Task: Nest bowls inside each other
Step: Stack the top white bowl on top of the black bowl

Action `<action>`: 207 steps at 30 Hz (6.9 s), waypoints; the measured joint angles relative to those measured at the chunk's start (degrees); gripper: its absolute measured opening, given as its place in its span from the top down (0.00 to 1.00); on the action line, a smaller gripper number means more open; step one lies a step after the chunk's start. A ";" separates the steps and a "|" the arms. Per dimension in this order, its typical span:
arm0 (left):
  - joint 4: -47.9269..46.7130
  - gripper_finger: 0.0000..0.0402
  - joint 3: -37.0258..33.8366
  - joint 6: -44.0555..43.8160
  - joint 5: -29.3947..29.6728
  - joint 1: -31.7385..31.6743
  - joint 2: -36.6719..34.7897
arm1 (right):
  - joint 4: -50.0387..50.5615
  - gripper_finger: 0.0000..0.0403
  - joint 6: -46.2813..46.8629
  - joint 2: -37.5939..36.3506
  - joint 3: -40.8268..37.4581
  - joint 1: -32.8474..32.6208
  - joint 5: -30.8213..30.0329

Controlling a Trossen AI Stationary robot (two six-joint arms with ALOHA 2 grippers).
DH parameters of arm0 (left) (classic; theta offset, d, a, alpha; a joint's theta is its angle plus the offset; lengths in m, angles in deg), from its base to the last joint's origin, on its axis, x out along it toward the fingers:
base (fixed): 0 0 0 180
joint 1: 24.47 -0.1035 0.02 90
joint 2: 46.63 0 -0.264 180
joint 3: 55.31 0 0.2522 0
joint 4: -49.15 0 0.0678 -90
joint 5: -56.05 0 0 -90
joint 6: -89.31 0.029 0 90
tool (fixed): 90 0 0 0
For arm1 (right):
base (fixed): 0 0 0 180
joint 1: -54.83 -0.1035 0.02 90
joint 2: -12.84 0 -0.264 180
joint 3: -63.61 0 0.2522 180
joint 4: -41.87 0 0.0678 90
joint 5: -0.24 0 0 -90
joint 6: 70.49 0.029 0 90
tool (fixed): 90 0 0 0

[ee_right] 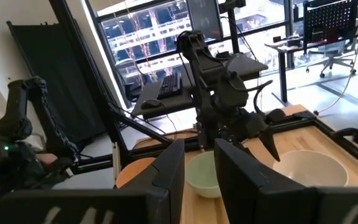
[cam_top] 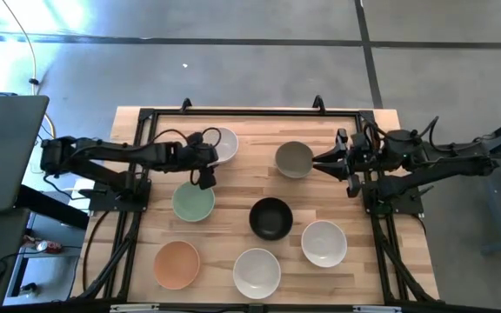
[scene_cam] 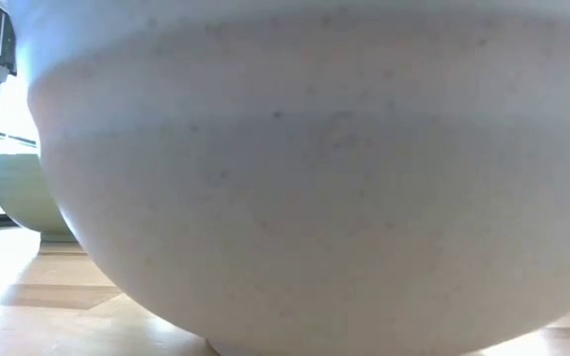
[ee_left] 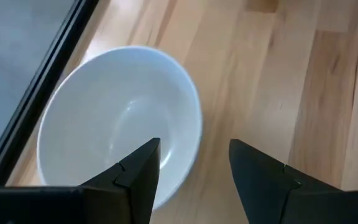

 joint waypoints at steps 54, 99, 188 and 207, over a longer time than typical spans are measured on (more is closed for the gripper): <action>-18.69 0.78 22.14 -2.73 -16.96 -10.82 21.83 | 1.76 0.81 0.82 0.00 0.00 0.00 0.51; -25.99 1.00 29.11 -3.77 -17.30 -3.61 22.25 | 2.03 0.81 -0.29 -0.02 0.00 0.00 -1.05; -42.40 1.00 76.83 -1.09 -15.13 27.65 52.08 | 29.59 0.81 4.75 -12.13 -0.02 0.04 -22.10; -38.49 1.00 76.86 -1.08 -18.00 27.98 56.18 | 30.00 0.81 5.52 -12.13 0.00 0.02 -21.72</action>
